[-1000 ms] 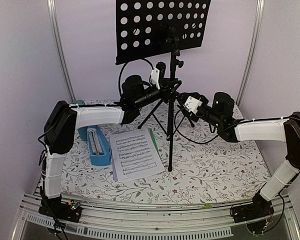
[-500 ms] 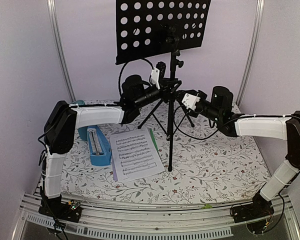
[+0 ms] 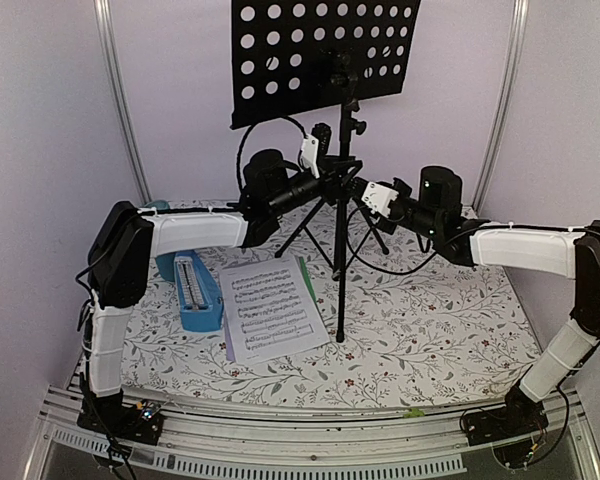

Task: Set up the instrument practice props
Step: Screw the knob on the music stand.

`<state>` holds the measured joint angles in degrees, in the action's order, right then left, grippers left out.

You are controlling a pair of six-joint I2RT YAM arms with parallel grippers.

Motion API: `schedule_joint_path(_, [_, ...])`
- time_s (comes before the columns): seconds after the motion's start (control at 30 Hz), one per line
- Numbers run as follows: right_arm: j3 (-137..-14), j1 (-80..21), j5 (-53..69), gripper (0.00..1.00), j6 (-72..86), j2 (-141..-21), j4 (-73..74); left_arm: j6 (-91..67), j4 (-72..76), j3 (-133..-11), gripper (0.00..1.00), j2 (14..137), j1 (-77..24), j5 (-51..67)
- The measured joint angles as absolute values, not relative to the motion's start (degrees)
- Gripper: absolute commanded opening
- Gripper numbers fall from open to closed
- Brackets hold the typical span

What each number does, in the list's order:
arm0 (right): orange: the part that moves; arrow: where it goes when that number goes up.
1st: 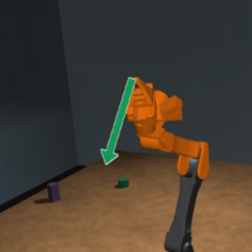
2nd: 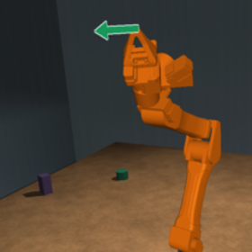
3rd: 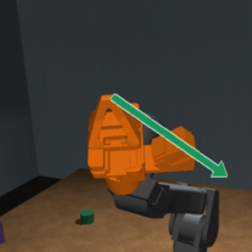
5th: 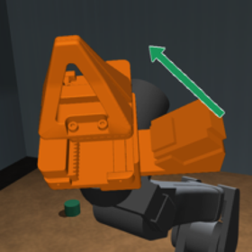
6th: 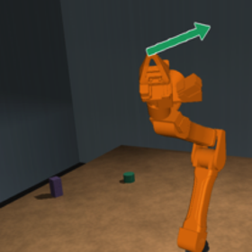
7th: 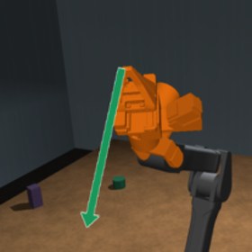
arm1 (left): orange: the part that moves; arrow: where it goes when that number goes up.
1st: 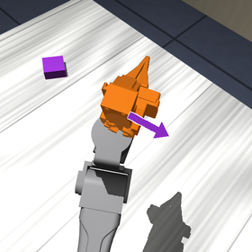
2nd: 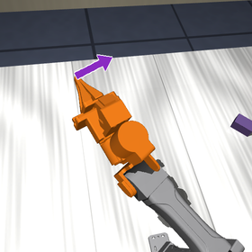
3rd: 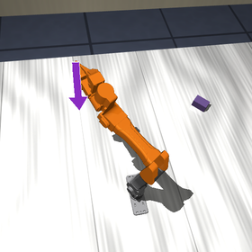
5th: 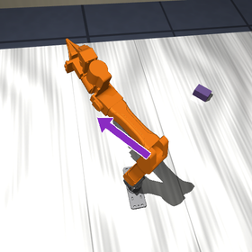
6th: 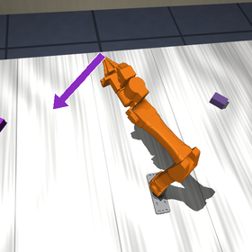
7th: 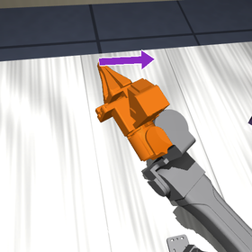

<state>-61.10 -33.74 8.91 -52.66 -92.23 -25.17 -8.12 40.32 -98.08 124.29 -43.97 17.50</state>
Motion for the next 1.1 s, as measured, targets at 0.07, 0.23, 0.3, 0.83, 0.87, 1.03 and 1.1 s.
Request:
schedule_joint_path(0.07, [-61.91, -33.74, 8.95, 0.09, -51.44, -92.23, -23.51, -8.12, 40.29, -98.08, 0.00, 124.29, -43.92, 17.45])
schedule_joint_path(0.23, [-64.62, -33.67, 9.41, 0.04, -47.44, -92.23, -17.98, -8.08, 40.25, -98.08, 0.00, 124.29, -43.79, 17.34])
schedule_joint_path(0.3, [-65.60, -33.56, 9.74, 0.04, -45.65, -92.25, -15.92, -8.05, 40.25, -98.08, 0.00, 124.29, -43.79, 17.32])
schedule_joint_path(0.83, [-71.75, -30.24, 18.24, 0.43, -26.09, -94.02, -4.40, -7.99, 40.18, -98.10, 0.00, 124.29, -43.44, 17.32])
schedule_joint_path(0.87, [-71.20, -30.24, 17.98, 0.49, -25.63, -93.89, -5.61, -8.01, 40.18, -98.10, 0.00, 124.29, -43.44, 17.34])
schedule_joint_path(1.03, [-66.17, -30.24, 14.59, 0.62, -25.96, -92.18, -10.96, -8.01, 40.18, -98.10, 0.00, 124.29, -43.44, 17.37])
schedule_joint_path(1.1, [-65.06, -30.26, 13.56, 0.62, -27.77, -92.09, -13.23, -8.01, 40.18, -98.10, 0.00, 124.29, -43.44, 17.39])
